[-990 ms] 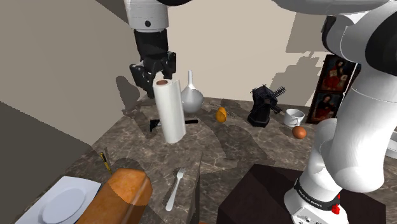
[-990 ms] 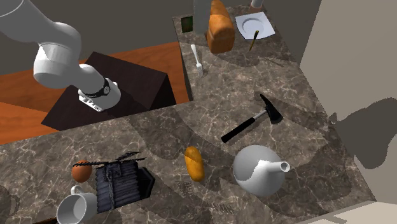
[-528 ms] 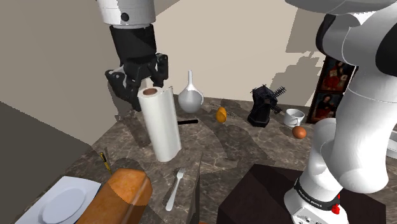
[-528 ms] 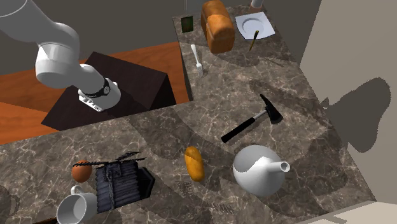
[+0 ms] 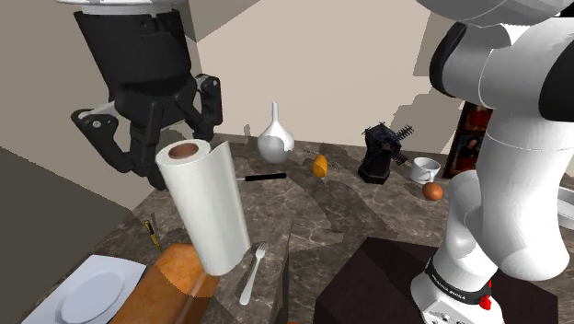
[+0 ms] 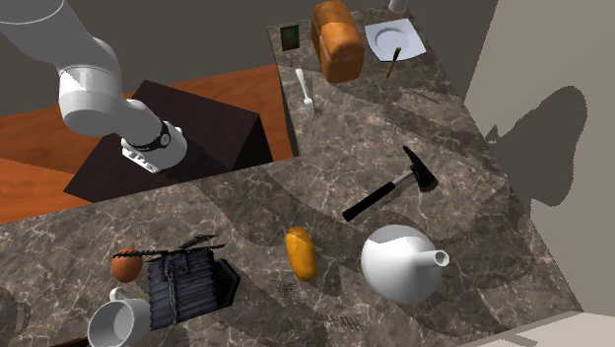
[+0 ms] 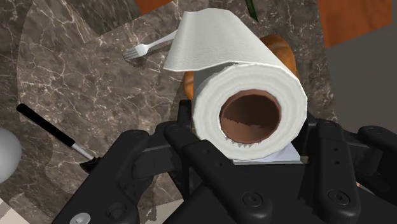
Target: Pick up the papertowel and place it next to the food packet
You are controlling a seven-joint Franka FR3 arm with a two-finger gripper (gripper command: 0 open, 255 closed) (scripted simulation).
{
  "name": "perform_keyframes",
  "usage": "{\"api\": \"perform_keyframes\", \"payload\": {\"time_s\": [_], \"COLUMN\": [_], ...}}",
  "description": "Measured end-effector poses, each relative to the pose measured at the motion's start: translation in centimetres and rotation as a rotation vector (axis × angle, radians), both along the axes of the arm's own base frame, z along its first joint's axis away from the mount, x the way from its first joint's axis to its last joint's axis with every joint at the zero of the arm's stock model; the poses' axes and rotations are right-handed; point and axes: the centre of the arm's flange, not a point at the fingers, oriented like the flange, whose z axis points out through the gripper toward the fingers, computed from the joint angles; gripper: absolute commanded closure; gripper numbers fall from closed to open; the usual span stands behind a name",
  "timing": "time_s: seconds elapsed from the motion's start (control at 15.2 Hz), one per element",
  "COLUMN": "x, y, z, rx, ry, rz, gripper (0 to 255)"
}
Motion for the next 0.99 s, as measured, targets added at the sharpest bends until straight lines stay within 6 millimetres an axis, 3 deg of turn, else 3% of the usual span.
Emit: {"api": "perform_keyframes", "payload": {"time_s": [0.99], "x": [-0.7], "y": [0.4], "z": [-7.8], "rx": [-0.001], "ry": [0.000], "rz": [-0.001], "gripper": [255]}}
